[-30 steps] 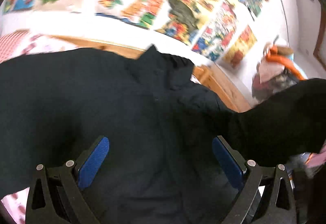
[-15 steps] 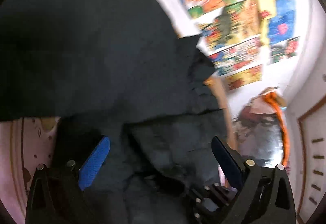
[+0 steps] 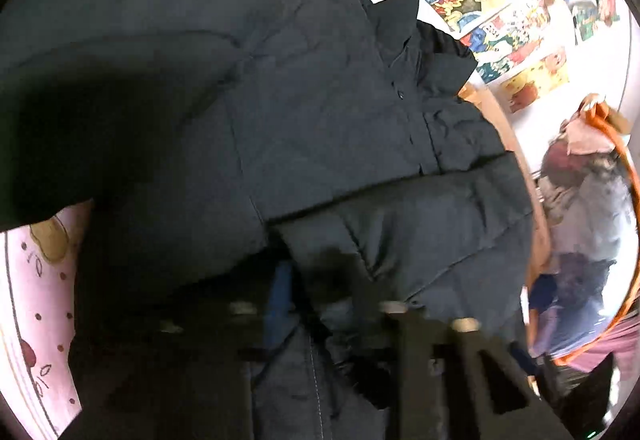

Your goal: Fold large clothes

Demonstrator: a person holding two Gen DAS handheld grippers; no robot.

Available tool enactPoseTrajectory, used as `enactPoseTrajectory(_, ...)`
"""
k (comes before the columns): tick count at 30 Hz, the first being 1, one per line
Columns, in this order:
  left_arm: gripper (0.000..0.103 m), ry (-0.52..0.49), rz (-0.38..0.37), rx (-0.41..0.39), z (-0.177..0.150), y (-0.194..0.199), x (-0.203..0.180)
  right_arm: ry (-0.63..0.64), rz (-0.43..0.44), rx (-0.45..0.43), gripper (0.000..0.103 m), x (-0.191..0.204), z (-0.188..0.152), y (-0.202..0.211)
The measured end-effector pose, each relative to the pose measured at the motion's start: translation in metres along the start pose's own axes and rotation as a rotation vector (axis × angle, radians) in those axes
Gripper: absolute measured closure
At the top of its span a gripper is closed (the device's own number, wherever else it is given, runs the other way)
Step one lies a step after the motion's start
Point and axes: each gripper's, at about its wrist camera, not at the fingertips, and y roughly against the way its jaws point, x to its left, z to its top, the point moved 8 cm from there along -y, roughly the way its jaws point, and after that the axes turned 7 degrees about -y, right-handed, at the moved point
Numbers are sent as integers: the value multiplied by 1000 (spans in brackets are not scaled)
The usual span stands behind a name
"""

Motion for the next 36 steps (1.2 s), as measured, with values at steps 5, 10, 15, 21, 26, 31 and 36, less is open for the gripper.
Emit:
enactPoseTrajectory(5,99,-180,116,-121,15,29,-33,-135,-3,24,43,-52,-6,0)
enactPoseTrajectory(10,100,-361,177,-354,47,90,-79,-241,-13,3,43,-89,1,-7)
enactPoseTrajectory(15,100,-406,237,-520,79,150,-83,-259,-70,-50,43,-122,42,-27)
enactPoseTrajectory(21,100,-368,350,-489,92,144,-40,-249,-120,-98,42,-138,89,-50)
enactPoseTrajectory(26,100,-379,441,-358,81,95,-2,-214,-162,-98,42,-144,117,-88)
enactPoseTrajectory(31,99,-328,477,-260,70,52,34,-173,-229,2,42,-159,119,-149)
enactPoseTrajectory(36,99,-310,479,-219,62,34,47,-221,-202,96,38,-165,99,-192)
